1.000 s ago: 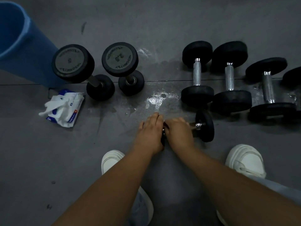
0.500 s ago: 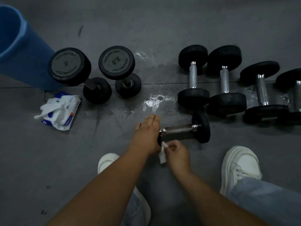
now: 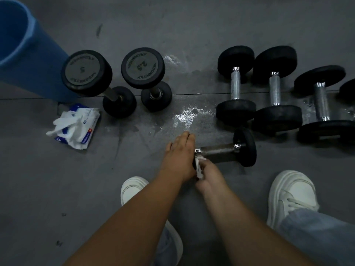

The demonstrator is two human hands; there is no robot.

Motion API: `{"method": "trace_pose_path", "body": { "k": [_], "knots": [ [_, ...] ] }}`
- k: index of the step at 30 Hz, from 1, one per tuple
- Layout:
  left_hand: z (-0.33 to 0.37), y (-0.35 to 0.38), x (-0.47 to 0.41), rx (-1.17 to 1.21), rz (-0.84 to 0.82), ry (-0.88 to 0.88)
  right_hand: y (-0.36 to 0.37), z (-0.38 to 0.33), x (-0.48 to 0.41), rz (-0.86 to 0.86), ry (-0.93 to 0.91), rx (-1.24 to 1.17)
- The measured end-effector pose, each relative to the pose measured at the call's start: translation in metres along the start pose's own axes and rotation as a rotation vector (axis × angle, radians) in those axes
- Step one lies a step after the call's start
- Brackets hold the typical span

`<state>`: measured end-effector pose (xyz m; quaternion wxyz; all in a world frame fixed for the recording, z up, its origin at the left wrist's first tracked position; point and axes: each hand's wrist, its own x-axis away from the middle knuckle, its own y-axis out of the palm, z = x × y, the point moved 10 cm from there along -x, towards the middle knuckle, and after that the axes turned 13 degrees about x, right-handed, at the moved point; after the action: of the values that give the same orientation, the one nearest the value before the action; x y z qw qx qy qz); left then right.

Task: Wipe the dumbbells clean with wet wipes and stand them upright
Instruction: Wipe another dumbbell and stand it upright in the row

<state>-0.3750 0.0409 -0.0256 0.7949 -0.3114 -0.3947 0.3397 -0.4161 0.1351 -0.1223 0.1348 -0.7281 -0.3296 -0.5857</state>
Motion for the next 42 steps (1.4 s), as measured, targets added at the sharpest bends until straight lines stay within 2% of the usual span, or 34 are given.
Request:
{"method": "trace_pose_path", "body": {
  "k": [3,7,8,10,11,13,15,16,20,21,25,26,30,35,39,42],
  "knots": [
    [-0.001,0.001,0.001,0.002,-0.011,-0.004,-0.007,0.002,-0.001,-0.006,-0.028,0.009],
    [0.001,-0.001,0.001,0.004,-0.019,-0.002,-0.006,-0.012,0.001,0.056,-0.053,0.24],
    [0.001,-0.001,0.0,0.006,-0.019,0.0,-0.014,-0.018,0.009,0.095,-0.11,0.298],
    [0.0,-0.001,-0.001,0.003,-0.02,0.0,-0.019,-0.044,0.036,0.118,-0.354,0.399],
    [-0.001,0.0,-0.001,-0.001,-0.022,-0.004,-0.013,-0.064,0.05,0.118,-0.534,0.498],
    [-0.002,0.002,-0.001,-0.001,-0.029,-0.007,0.013,-0.103,0.065,0.252,-0.892,0.977],
    [-0.002,0.002,0.0,-0.004,-0.02,-0.006,0.038,-0.107,0.062,0.401,-1.042,1.566],
    [-0.002,0.002,0.0,-0.008,-0.022,-0.004,0.041,-0.103,0.059,0.419,-1.063,1.728],
    [-0.003,0.002,-0.003,-0.005,-0.02,-0.01,0.029,-0.087,0.078,0.474,-1.303,1.949],
    [-0.003,0.002,-0.004,-0.006,-0.021,-0.011,0.03,-0.086,0.078,0.478,-1.317,2.0],
    [-0.003,0.003,-0.001,-0.037,-0.041,-0.018,0.042,-0.096,0.048,0.403,-1.071,2.079],
    [-0.003,0.004,0.0,-0.036,-0.051,-0.016,0.041,-0.094,0.049,0.396,-1.063,2.072],
    [0.0,0.001,0.0,-0.034,-0.035,-0.012,0.03,-0.082,0.077,0.454,-1.241,2.1],
    [-0.001,0.002,0.003,-0.036,-0.049,-0.018,0.043,-0.091,0.057,0.433,-1.088,2.163],
    [-0.002,0.003,0.0,-0.035,-0.05,-0.027,0.035,-0.081,0.073,0.409,-1.211,2.197],
    [-0.004,0.004,-0.002,-0.047,-0.05,-0.032,0.046,-0.09,0.057,0.375,-1.146,2.227]
  ]
}}
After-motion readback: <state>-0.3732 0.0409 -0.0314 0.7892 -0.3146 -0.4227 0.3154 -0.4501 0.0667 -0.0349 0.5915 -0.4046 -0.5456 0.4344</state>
